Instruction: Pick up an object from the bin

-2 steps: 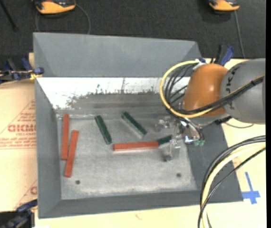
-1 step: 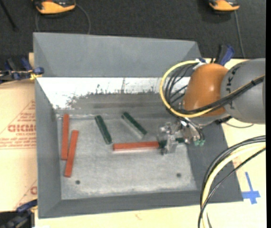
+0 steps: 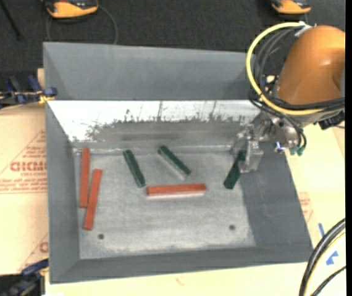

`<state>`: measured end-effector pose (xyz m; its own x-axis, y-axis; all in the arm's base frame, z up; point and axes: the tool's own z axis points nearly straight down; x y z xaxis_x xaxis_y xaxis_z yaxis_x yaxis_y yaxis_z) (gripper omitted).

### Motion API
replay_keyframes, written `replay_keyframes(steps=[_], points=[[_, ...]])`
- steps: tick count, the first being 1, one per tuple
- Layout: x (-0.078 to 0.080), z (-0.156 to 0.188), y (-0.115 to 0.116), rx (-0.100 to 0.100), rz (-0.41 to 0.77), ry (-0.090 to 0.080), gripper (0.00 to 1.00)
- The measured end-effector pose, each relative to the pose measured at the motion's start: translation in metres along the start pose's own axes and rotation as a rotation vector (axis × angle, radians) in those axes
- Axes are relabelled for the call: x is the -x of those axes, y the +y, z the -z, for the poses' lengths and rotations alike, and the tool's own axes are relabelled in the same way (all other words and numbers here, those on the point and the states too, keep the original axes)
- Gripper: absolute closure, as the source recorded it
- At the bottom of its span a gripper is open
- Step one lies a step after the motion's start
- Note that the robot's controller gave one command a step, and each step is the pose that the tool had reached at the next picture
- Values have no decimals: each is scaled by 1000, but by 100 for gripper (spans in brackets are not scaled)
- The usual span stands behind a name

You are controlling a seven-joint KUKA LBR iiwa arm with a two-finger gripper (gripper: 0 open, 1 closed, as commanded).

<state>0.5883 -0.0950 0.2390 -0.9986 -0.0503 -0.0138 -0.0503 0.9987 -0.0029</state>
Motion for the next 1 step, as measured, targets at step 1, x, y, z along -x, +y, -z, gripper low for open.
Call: replay_keyframes(steps=[1], points=[[51,56,16,0,44,-2,100]])
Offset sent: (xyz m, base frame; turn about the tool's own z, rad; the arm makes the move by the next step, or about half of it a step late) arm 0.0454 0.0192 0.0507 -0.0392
